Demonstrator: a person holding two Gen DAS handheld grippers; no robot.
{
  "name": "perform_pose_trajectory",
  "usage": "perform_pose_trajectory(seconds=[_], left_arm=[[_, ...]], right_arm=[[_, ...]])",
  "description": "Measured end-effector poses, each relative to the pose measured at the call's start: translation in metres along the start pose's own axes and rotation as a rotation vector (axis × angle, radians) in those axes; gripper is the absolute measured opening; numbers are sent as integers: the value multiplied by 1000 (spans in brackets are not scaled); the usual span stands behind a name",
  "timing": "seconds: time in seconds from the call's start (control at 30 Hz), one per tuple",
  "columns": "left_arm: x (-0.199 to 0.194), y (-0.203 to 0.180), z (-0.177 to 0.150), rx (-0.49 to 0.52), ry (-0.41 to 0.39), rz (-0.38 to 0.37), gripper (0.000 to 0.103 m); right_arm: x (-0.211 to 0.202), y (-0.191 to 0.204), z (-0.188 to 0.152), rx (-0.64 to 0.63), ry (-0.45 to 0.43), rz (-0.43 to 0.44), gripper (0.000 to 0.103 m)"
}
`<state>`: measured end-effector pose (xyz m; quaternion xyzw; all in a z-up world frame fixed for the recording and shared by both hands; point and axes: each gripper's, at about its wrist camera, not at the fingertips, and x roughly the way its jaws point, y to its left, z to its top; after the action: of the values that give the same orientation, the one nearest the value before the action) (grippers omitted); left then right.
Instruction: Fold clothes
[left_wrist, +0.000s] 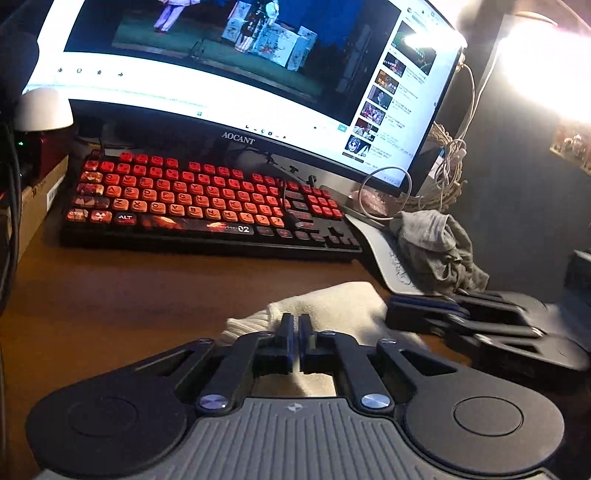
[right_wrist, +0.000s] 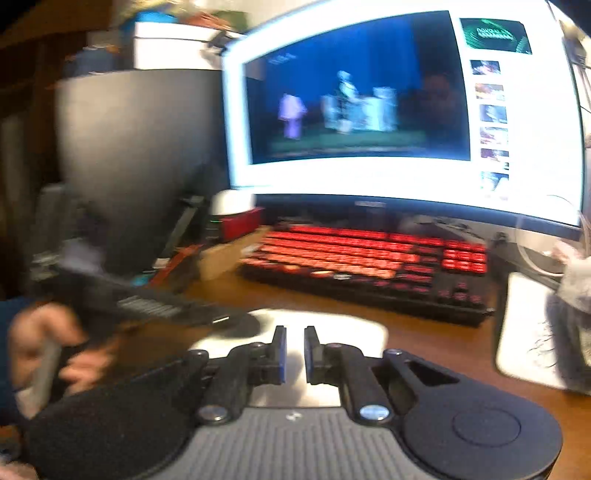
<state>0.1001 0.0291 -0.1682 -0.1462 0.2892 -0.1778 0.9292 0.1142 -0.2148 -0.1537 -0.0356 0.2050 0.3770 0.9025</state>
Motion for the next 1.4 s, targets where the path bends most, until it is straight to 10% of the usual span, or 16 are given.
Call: perform_pose_trajectory(seconds=[0.5,0.93,1.4], left_arm=[[-5,5,0,-37,7,-13,4],[-16,9,-12,-54,0,9,4],[-34,-9,-1,-70,-25,-54,4]], right_arm=[[4,-17,-8,46,26,-92,2],[56,26,17,-118,114,55,6],[-12,-9,-3,44,32,-101,9]])
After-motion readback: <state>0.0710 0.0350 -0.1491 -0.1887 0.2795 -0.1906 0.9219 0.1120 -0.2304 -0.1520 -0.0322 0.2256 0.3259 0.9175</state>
